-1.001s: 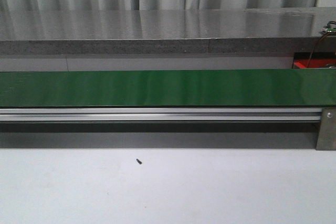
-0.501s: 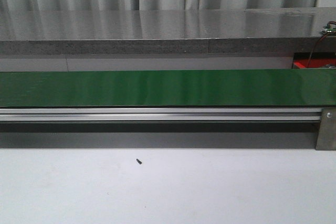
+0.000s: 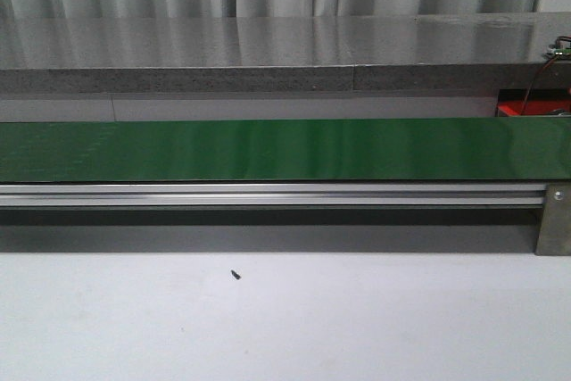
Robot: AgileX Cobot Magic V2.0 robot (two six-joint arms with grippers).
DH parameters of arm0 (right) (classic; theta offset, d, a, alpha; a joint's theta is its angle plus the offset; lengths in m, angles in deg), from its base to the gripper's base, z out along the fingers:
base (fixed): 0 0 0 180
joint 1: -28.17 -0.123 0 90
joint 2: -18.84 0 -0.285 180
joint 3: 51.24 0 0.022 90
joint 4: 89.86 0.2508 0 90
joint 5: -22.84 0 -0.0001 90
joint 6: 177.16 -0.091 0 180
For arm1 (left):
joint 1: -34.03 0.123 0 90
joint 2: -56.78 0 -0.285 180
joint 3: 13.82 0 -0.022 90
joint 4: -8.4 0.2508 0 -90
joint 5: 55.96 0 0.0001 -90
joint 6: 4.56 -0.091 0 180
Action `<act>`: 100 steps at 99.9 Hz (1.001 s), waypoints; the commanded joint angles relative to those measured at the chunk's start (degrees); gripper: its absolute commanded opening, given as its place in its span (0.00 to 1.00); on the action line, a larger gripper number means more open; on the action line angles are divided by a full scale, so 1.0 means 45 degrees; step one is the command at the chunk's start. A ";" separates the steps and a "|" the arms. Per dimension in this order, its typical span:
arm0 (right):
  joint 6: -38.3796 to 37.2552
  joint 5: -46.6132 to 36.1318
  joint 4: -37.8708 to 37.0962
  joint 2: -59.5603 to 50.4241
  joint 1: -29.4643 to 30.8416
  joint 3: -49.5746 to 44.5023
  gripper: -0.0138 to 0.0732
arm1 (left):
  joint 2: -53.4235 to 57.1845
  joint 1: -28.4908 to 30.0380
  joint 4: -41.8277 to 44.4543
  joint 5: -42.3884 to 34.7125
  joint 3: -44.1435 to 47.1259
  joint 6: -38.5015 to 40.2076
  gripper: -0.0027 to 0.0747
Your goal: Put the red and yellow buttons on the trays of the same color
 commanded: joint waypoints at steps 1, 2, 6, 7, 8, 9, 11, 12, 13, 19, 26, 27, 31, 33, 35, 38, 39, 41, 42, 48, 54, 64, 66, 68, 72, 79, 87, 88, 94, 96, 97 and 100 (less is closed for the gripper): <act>-0.0171 -0.0198 0.0068 -0.1658 0.0069 0.0527 0.83 | -0.0128 -0.0104 -0.0161 -0.0980 -0.0338 0.0000 0.01; -0.0189 -0.0182 0.0068 -0.1712 0.0069 0.0527 0.83 | -0.0128 -0.0104 -0.0161 -0.0980 -0.0338 0.0000 0.01; -0.0204 -0.0135 0.0068 -0.2037 0.0054 0.0527 0.83 | -0.0128 -0.0104 -0.0161 -0.0980 -0.0338 0.0000 0.01; -0.0227 -0.0104 0.0068 -0.2089 0.0042 0.0527 0.83 | -0.0128 -0.0104 -0.0161 -0.0980 -0.0338 0.0000 0.01; -0.0239 -0.0103 0.0068 -0.2198 0.0043 0.0527 0.83 | -0.0128 -0.0104 -0.0161 -0.0980 -0.0338 0.0000 0.01; -0.0269 -0.0070 0.0068 -0.2257 0.0043 0.0527 0.83 | -0.0128 -0.0104 -0.0161 -0.0980 -0.0338 0.0000 0.01; -0.0286 -0.0015 0.0068 -0.2419 0.0029 0.0527 0.83 | -0.0128 -0.0104 -0.0161 -0.0980 -0.0338 0.0000 0.01; -0.0301 -0.0002 0.0084 -0.2481 0.0029 0.0516 0.83 | -0.0128 -0.0104 -0.0161 -0.0980 -0.0338 0.0000 0.01; -0.0299 0.0024 0.0085 -0.2589 0.0012 0.0515 0.83 | -0.0128 -0.0104 -0.0161 -0.0980 -0.0338 0.0000 0.01; -0.0299 0.0303 0.0085 -0.3044 -0.0051 0.0515 0.83 | -0.0128 -0.0104 -0.0161 -0.0980 -0.0338 0.0000 0.01; -0.0405 0.0548 0.0207 -0.3606 -0.0157 0.0515 0.83 | -0.0128 -0.0104 -0.0161 -0.0980 -0.0338 0.0000 0.01; -0.0406 0.0568 0.0264 -0.3714 -0.0181 0.0491 0.83 | -0.0128 -0.0104 -0.0161 -0.0980 -0.0338 0.0000 0.01; -0.0406 0.0677 0.0423 -0.3994 -0.0253 0.0486 0.83 | -0.0128 -0.0104 -0.0161 -0.0980 -0.0338 0.0000 0.01; -0.0406 0.0740 0.0470 -0.4162 -0.0313 0.0473 0.83 | -0.0128 -0.0104 -0.0161 -0.0980 -0.0338 0.0000 0.01; -0.0406 0.0834 0.0553 -0.4331 -0.0375 0.0473 0.83 | -0.0128 -0.0104 -0.0161 -0.0980 -0.0338 0.0000 0.01; -0.0406 0.0966 0.0703 -0.4555 -0.0480 0.0473 0.83 | -0.0128 -0.0104 -0.0161 -0.0980 -0.0338 0.0000 0.01; -0.0406 0.1037 0.0732 -0.4663 -0.0531 0.0473 0.83 | -0.0128 -0.0104 -0.0161 -0.0980 -0.0338 0.0000 0.01; -0.0406 0.1085 0.0796 -0.4827 -0.0621 0.0473 0.83 | -0.0128 -0.0104 -0.0161 -0.0980 -0.0338 0.0000 0.01; -0.0406 0.1142 0.0813 -0.4885 -0.0655 0.0473 0.83 | -0.0128 -0.0104 -0.0161 -0.0980 -0.0338 0.0000 0.01; -0.0525 0.1346 0.0853 -0.5408 -0.0994 0.0473 0.83 | -0.0128 -0.0104 -0.0161 -0.0980 -0.0338 0.0000 0.01; -0.0618 0.1557 0.0853 -0.5862 -0.1363 0.0458 0.83 | -0.0128 -0.0104 -0.0161 -0.0980 -0.0338 0.0000 0.01; -0.0804 0.1775 0.0853 -0.6718 -0.2070 0.0221 0.83 | -0.0128 -0.0104 -0.0161 -0.0980 -0.0338 0.0000 0.01; -0.0839 0.1809 0.0853 -0.6912 -0.2164 0.0131 0.83 | -0.0128 -0.0104 -0.0161 -0.0980 -0.0338 0.0000 0.01; -0.0868 0.1843 0.0842 -0.7100 -0.2299 0.0026 0.83 | -0.0128 -0.0104 -0.0161 -0.0980 -0.0338 0.0000 0.01; -0.0990 0.1878 0.0842 -0.7493 -0.2571 -0.0246 0.83 | -0.0128 -0.0104 -0.0161 -0.0980 -0.0338 0.0000 0.01; -0.1017 0.1843 0.0842 -0.8176 -0.2991 -0.0883 0.83 | -0.0128 -0.0104 -0.0161 -0.0980 -0.0338 0.0000 0.01; -0.1043 0.1698 0.0723 -0.9014 -0.3342 -0.1835 0.83 | -0.0128 -0.0104 -0.0161 -0.0980 -0.0338 0.0000 0.01; -0.1045 0.1676 0.0704 -0.9179 -0.3388 -0.2042 0.83 | -0.0128 -0.0104 -0.0161 -0.0980 -0.0338 0.0000 0.01; -0.1087 0.1370 0.0507 -0.9907 -0.3507 -0.2969 0.83 | -0.0128 -0.0104 -0.0161 -0.0980 -0.0338 0.0000 0.01; -0.1098 0.1223 0.0475 -1.0207 -0.3507 -0.3352 0.83 | -0.0128 -0.0104 -0.0161 -0.0980 -0.0338 0.0000 0.01; -0.1098 0.1174 0.0474 -1.0407 -0.3507 -0.3622 0.83 | -0.0128 -0.0104 -0.0161 -0.0980 -0.0338 0.0000 0.01; -0.1098 0.0921 0.0412 -1.0842 -0.3507 -0.4190 0.83 | -0.0128 -0.0104 -0.0161 -0.0980 -0.0338 0.0000 0.01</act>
